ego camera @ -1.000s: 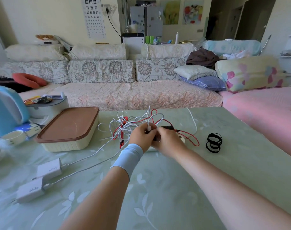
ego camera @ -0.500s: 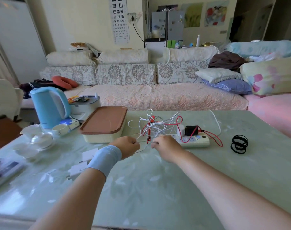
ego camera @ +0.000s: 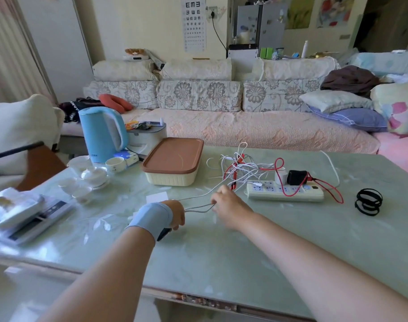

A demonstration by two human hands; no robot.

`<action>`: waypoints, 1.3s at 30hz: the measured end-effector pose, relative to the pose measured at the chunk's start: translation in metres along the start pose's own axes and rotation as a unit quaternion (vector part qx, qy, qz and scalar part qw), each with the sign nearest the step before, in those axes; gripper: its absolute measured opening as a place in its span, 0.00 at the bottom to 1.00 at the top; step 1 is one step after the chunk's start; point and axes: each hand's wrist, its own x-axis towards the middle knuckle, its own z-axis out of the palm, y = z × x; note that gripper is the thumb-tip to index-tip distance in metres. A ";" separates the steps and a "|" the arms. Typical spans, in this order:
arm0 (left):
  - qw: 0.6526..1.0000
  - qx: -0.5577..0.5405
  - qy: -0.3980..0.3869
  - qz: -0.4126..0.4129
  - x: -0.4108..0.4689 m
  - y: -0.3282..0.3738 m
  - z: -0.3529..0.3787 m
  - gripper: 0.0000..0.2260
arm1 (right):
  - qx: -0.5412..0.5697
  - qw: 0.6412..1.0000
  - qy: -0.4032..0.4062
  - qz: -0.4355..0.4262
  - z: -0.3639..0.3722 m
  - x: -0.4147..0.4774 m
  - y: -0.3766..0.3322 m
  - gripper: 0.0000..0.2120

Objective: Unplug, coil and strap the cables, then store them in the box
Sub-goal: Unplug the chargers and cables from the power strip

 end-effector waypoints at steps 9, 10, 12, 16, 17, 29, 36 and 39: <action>0.989 -0.058 0.121 0.066 0.008 0.039 -0.012 0.15 | 0.053 0.998 0.018 -0.022 -0.003 -0.003 0.006 0.16; 0.984 -0.067 0.144 0.081 0.008 0.051 -0.016 0.15 | 0.071 0.995 0.064 -0.016 -0.009 -0.004 0.011 0.17; 0.970 -0.082 0.196 0.120 0.010 0.076 -0.024 0.14 | 0.085 0.987 0.139 0.002 -0.025 -0.006 0.027 0.18; 0.932 -0.116 0.276 0.203 0.024 0.120 -0.034 0.12 | 0.081 0.957 0.276 0.032 -0.055 -0.014 0.077 0.16; 0.920 -0.118 0.302 0.222 0.031 0.130 -0.036 0.11 | 0.079 0.949 0.303 0.045 -0.060 -0.016 0.092 0.15; 0.835 -0.083 0.408 0.360 0.108 0.244 -0.024 0.16 | 0.006 0.977 0.174 0.124 -0.095 -0.011 0.208 0.23; 0.880 0.005 0.408 0.242 0.149 0.246 -0.012 0.22 | -0.132 0.983 0.086 0.094 -0.093 0.001 0.229 0.23; 0.881 -0.008 0.407 0.240 0.158 0.252 -0.010 0.21 | -0.175 0.978 0.070 0.093 -0.085 0.007 0.235 0.20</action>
